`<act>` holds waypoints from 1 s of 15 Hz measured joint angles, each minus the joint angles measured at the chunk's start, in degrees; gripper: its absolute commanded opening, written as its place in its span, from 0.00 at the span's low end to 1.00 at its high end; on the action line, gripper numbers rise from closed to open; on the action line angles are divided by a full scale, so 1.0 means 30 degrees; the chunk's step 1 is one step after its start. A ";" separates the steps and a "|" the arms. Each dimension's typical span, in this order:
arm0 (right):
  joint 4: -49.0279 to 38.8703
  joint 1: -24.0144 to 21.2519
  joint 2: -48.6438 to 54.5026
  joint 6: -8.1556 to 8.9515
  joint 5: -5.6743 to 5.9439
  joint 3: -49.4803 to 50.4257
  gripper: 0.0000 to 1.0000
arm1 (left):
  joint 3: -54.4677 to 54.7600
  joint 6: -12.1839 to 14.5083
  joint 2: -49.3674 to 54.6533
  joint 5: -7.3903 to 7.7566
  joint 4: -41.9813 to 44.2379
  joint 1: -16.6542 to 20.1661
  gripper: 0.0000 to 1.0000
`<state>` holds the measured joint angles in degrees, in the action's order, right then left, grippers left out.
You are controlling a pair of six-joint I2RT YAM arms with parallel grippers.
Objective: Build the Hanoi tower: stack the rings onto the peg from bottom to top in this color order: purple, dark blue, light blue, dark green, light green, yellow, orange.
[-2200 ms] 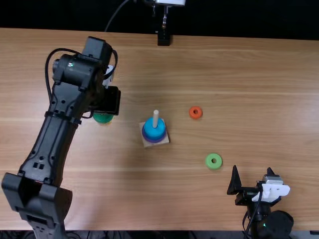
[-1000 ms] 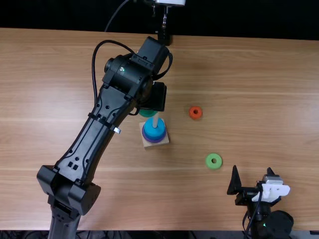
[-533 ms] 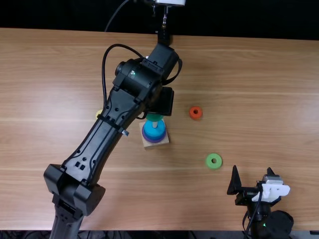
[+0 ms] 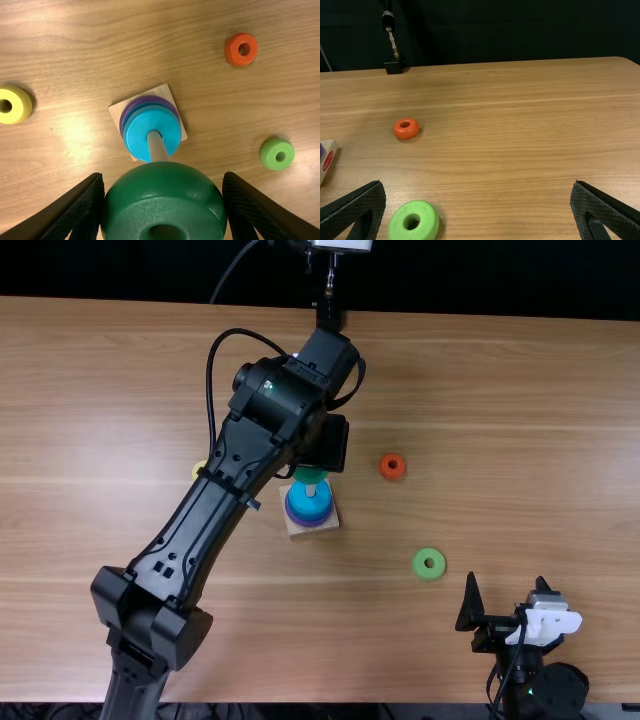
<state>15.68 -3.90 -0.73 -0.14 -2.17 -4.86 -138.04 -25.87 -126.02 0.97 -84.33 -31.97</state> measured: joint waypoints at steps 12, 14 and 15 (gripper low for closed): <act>0.0000 0.0000 0.0000 0.0015 0.0000 0.0000 1.00 | -0.0124 -0.0262 -0.0729 0.0058 -0.1304 -0.0350 1.00; 0.0007 0.0000 0.0000 0.0007 0.0007 0.0000 1.00 | -0.0124 -0.0401 -0.0729 0.0576 -0.1348 -0.0342 1.00; 0.0007 0.0000 0.0000 0.0007 0.0007 0.0000 1.00 | -0.0124 -0.0430 -0.0729 0.0903 -0.1333 -0.0342 1.00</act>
<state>15.70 -3.90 -0.73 -0.12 -2.15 -4.86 -138.41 -27.16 -128.20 3.68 -88.33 -32.99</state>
